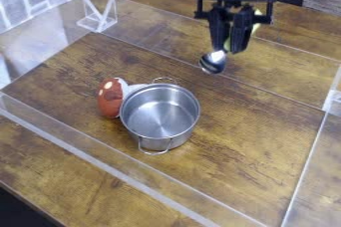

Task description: Move the green spoon to the left

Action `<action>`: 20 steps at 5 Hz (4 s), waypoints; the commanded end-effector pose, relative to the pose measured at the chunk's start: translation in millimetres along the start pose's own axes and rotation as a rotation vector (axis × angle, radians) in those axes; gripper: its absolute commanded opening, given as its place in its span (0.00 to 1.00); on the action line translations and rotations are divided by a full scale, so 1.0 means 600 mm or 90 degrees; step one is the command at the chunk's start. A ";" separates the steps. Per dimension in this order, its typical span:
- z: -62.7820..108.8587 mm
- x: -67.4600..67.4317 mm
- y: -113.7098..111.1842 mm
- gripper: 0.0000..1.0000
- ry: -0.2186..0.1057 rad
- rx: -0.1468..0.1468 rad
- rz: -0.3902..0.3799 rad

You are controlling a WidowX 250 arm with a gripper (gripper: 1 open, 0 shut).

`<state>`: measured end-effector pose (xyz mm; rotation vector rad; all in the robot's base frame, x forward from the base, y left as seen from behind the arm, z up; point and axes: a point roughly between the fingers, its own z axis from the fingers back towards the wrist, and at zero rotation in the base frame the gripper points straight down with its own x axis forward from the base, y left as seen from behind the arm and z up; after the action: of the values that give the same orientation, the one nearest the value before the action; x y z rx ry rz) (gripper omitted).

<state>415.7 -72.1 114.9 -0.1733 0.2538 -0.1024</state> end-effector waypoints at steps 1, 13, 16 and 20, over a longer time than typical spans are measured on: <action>0.061 -0.011 0.013 0.00 -0.049 -0.001 0.005; 0.083 -0.034 0.101 0.00 -0.011 -0.045 -0.006; 0.132 -0.053 0.101 0.00 -0.032 -0.040 0.027; 0.102 -0.113 0.102 0.00 -0.109 -0.052 0.193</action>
<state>376.3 -0.8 134.4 -0.2231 0.2358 0.2181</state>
